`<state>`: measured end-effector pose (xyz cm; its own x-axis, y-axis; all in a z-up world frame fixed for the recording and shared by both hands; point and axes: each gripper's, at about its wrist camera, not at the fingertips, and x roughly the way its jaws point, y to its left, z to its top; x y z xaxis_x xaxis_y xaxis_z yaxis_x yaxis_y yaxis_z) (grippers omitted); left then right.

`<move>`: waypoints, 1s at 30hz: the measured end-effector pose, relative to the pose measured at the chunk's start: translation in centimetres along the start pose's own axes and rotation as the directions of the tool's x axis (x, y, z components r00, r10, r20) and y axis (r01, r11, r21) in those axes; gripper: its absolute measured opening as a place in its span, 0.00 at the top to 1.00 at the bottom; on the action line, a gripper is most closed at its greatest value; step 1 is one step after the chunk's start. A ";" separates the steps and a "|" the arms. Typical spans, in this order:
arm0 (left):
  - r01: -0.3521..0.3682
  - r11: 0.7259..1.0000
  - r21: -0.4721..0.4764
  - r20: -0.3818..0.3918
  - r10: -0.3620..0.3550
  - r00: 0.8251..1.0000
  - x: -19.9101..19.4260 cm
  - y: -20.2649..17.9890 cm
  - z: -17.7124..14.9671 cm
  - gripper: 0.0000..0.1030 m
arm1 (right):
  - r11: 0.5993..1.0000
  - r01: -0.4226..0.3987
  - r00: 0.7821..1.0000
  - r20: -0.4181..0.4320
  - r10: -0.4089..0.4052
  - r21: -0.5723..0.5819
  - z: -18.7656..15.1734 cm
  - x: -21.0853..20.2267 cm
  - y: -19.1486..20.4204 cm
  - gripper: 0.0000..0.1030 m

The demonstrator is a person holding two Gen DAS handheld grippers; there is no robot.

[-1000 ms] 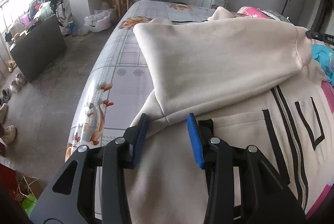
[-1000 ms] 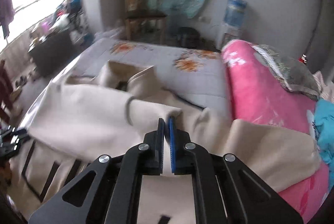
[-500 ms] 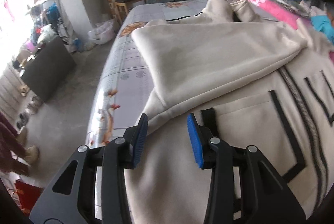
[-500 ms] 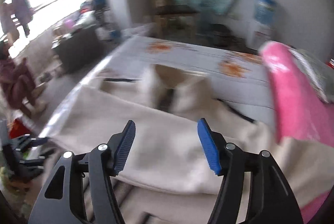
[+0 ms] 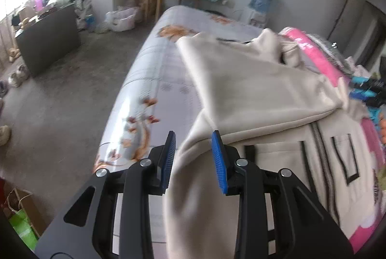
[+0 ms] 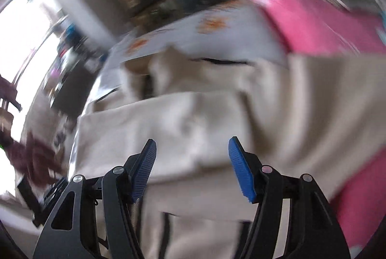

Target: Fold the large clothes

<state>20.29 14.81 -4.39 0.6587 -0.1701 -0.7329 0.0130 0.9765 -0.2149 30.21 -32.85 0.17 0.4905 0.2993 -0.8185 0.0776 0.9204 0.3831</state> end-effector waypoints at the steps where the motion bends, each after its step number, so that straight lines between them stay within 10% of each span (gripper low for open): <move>1: 0.012 1.000 0.006 -0.008 -0.012 1.000 0.2 -0.3 0.1 0.71 | 1.000 0.006 1.000 -0.011 -0.005 0.027 -0.3 0.2 -0.9 0.41; 10: -0.055 0.998 -0.018 -0.064 0.054 0.997 2.7 -0.1 -0.3 0.65 | 0.996 0.067 0.996 -0.064 -0.063 0.056 -0.7 3.9 -2.3 0.43; 17: -0.083 0.997 -0.006 -0.051 0.082 0.995 2.5 0.0 -0.6 0.66 | 0.998 0.068 0.997 -0.044 -0.069 -0.004 -1.3 3.9 -1.6 0.88; 22: -0.085 0.996 -0.003 -0.051 0.085 0.995 2.5 0.1 -0.5 0.66 | 0.999 0.022 0.999 0.036 -0.021 -0.038 -2.6 0.0 -0.2 0.89; 30: -0.085 0.996 0.000 -0.048 0.085 0.995 2.4 0.0 -0.4 0.66 | 0.981 0.177 0.982 -0.053 -0.182 -0.079 -3.3 2.2 -1.5 0.75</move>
<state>21.51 14.31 -6.41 0.6204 -0.0923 -0.7789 -0.0430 0.9876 -0.1512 28.28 -32.68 -3.64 0.4215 0.1401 -0.8959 0.0947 0.9758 0.1971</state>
